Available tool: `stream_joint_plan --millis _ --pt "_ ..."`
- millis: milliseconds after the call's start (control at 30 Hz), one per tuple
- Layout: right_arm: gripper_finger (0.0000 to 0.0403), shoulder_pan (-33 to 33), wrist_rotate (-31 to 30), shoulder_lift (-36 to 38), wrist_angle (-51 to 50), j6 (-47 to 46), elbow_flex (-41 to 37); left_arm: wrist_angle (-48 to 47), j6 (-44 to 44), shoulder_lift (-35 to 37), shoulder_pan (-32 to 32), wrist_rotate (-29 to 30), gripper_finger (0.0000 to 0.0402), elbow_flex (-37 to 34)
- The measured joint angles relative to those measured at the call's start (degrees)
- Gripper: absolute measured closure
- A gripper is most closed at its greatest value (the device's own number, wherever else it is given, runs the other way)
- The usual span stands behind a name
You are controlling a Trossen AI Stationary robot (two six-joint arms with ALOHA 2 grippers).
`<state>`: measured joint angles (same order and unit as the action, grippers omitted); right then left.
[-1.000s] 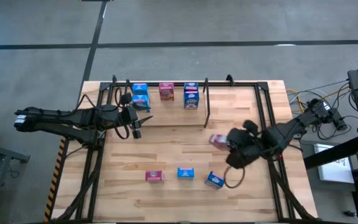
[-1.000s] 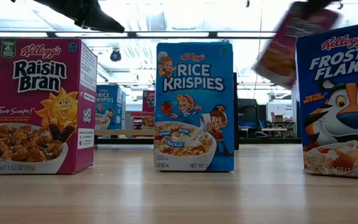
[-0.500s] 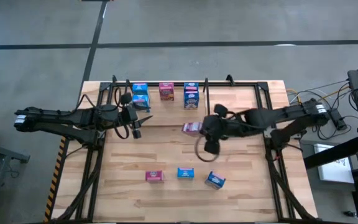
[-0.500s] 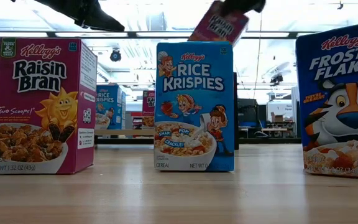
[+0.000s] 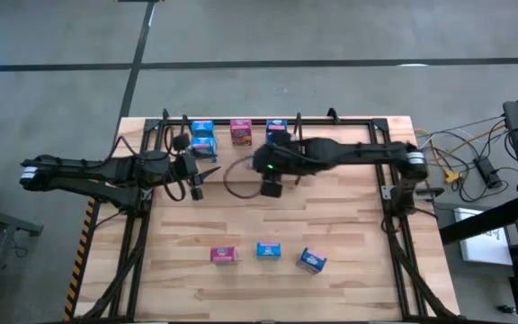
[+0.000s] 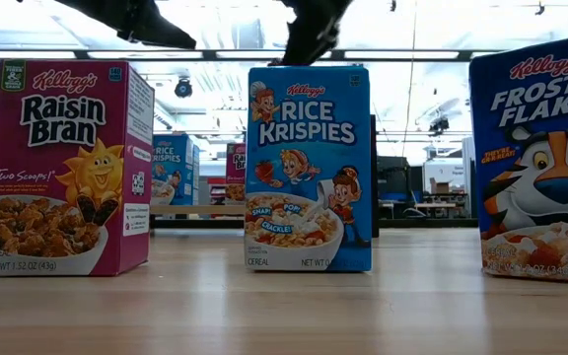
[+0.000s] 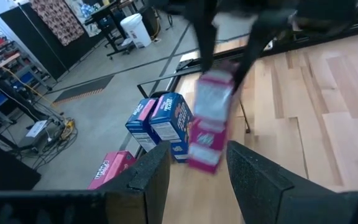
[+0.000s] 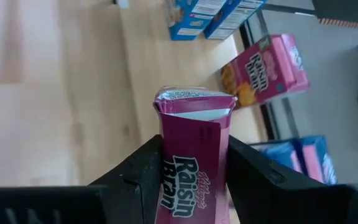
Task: Stack cereal on shelf
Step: Put the right violet cereal box on the shelf aligned with the violet cereal box
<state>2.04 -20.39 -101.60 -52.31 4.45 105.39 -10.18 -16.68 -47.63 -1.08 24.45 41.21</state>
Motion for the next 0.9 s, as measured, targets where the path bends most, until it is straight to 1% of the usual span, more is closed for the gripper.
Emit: stream_joint_plan --millis 167,333,433,667,900 --pt "0.0262 3.1 0.4 -8.2 -4.0 5.9 9.5 -0.1 -1.3 0.9 0.0 0.0 0.0261 0.0" --pt "0.0264 5.2 5.9 -15.1 -9.1 9.0 17.3 -0.1 -2.5 2.9 0.0 0.0 0.0261 0.0" --pt "0.0264 5.9 6.7 -18.1 -10.9 11.0 20.7 -0.1 -2.8 4.0 0.0 0.0 0.0261 0.0" --pt "0.0266 6.8 7.1 -22.3 -12.5 14.7 25.9 -0.5 -2.5 4.6 0.0 0.0 0.0261 0.0" --pt "0.0254 6.9 7.8 -22.4 -12.1 16.1 25.6 -0.6 -2.1 4.3 0.0 0.0 0.0261 0.0"
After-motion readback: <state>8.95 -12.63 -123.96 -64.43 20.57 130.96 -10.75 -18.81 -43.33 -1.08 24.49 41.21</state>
